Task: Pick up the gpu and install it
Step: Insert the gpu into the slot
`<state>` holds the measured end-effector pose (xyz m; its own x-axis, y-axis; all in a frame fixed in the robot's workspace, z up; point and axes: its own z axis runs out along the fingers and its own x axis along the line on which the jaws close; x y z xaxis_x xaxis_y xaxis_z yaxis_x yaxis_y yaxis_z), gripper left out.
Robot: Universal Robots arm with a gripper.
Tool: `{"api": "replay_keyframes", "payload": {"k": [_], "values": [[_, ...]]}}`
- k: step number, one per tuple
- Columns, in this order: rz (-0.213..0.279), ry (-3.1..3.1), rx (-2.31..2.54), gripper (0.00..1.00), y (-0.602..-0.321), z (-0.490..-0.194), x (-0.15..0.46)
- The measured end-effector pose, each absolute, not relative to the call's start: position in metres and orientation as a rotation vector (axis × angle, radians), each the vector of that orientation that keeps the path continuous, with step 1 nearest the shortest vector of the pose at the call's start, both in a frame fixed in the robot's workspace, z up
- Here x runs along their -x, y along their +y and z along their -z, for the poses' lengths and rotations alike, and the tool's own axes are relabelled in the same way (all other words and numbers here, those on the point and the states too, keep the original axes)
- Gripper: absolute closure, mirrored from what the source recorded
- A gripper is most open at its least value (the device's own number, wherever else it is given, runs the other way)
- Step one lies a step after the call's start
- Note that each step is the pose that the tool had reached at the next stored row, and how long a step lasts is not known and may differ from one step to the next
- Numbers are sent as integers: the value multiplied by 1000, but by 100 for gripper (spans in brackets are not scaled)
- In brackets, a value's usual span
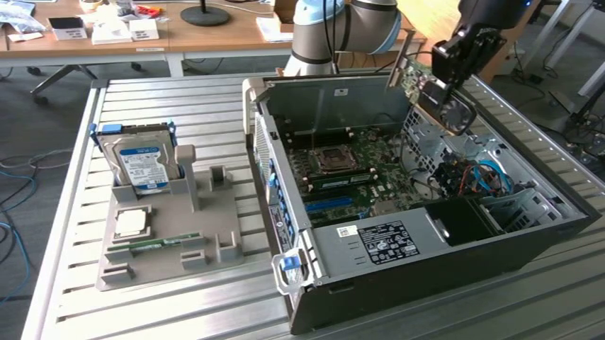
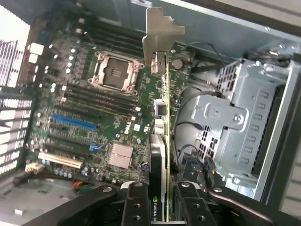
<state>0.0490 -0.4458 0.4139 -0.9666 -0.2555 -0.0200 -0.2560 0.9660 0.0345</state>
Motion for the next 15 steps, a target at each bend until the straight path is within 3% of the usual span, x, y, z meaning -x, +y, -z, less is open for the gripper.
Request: {"api": "replay_keyframes", "payload": {"k": [15], "values": [[-60,3035,765,73,-446,-414,-49]]}}
